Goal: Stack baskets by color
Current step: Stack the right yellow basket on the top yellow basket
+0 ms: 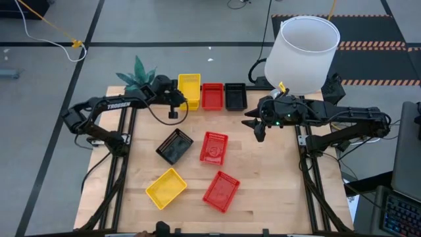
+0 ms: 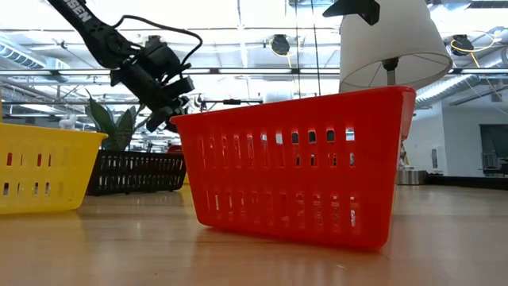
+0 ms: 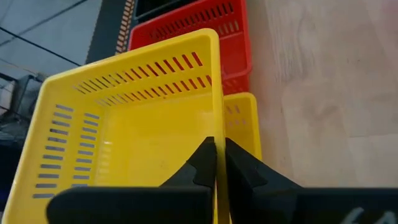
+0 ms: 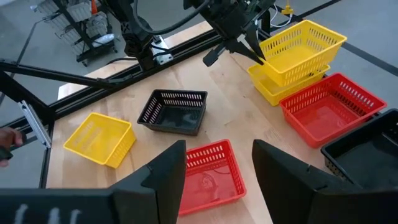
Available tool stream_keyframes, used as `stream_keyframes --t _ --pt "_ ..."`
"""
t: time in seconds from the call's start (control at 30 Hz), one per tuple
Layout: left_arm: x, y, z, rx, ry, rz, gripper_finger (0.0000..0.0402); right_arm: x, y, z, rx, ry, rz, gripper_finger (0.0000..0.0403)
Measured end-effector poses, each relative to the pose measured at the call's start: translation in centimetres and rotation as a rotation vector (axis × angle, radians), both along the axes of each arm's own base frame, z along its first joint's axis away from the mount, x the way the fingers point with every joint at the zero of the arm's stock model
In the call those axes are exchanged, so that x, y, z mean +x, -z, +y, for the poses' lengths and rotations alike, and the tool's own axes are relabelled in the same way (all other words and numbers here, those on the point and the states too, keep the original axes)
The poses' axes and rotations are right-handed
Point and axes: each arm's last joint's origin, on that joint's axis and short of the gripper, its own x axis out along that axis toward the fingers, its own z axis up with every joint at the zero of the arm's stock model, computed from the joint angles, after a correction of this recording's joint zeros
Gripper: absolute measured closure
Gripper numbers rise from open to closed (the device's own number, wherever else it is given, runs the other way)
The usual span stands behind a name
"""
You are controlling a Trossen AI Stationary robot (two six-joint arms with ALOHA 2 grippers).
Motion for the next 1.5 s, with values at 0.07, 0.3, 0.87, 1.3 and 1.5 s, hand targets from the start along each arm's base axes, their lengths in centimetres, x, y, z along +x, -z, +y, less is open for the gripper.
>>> stream_keyframes --t 0.07,0.3,0.87,1.3,1.5 --pt "-0.09 0.12 -0.07 -0.018 -0.009 0.011 0.0393 0.00 0.01 0.00 -0.001 -0.001 0.001 0.0222" --pt "0.31 0.32 -0.83 -0.032 0.024 0.033 0.0383 0.00 0.00 -0.01 -0.006 0.000 0.001 0.0222" --pt "0.31 0.54 -0.75 0.003 -0.005 0.075 0.0389 0.50 0.22 -0.16 -0.073 0.019 0.015 0.0222" --pt "0.28 0.58 -0.77 -0.007 -0.012 0.077 0.0323 0.55 0.06 -0.70 -0.077 0.043 -0.002 0.0222" --pt "0.20 0.62 -0.74 -0.044 -0.054 0.068 0.0284 0.57 0.03 -0.70 -0.074 0.044 -0.006 0.0222"
